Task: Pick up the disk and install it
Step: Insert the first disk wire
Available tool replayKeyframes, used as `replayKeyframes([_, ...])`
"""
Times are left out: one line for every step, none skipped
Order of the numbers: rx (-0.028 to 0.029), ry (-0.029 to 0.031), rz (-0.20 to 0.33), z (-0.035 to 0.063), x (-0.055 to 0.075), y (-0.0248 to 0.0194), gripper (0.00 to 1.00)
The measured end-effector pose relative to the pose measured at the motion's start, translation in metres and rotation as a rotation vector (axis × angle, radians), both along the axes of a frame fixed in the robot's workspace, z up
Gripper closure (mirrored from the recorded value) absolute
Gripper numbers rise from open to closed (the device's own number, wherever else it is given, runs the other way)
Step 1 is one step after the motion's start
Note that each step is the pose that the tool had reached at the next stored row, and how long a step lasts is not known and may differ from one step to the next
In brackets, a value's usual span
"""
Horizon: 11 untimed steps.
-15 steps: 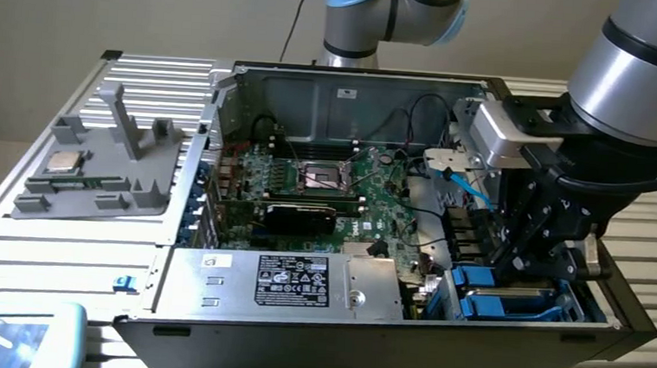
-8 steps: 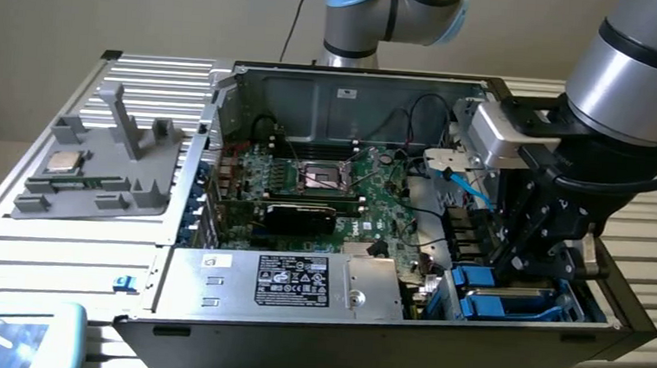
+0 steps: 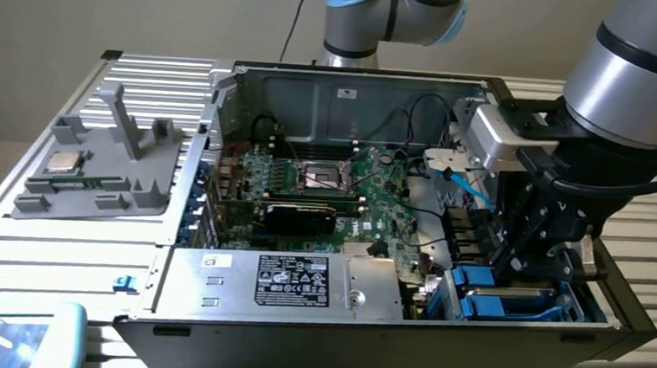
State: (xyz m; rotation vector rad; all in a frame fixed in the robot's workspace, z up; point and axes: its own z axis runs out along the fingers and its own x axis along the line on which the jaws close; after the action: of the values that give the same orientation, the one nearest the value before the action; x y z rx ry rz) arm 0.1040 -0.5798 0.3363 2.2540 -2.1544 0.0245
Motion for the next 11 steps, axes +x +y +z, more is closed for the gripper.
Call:
replayKeyframes([-0.0001,0.0,0.0,-0.0002,0.0,0.0,0.84])
replayKeyframes([-0.0002,0.0,0.0,-0.0002,0.0,0.0,0.84])
replayKeyframes([-0.0002,-0.0001,0.0,-0.0002,0.0,0.0,0.84])
replayKeyframes([-0.0002,0.0,0.0,-0.0003,0.0001,0.0,0.84])
replayKeyframes([-0.0001,0.0,0.0,-0.0003,0.0001,0.0,0.84])
replayKeyframes([-0.0001,0.0,0.0,-0.0003,0.0002,0.0,0.84])
replayKeyframes([-0.0001,0.0,0.0,-0.0003,0.0003,0.0,0.84])
replayKeyframes([0.0,0.0,0.0,-0.0004,0.0007,0.0,0.84])
replayKeyframes([0.0001,0.0,0.0,-0.0005,0.001,0.0001,0.84])
replayKeyframes([0.0001,0.0,0.0,-0.0005,0.0015,0.0,0.84])
replayKeyframes([0.0,0.0,0.0,-0.0004,0.0018,0.0,0.84])
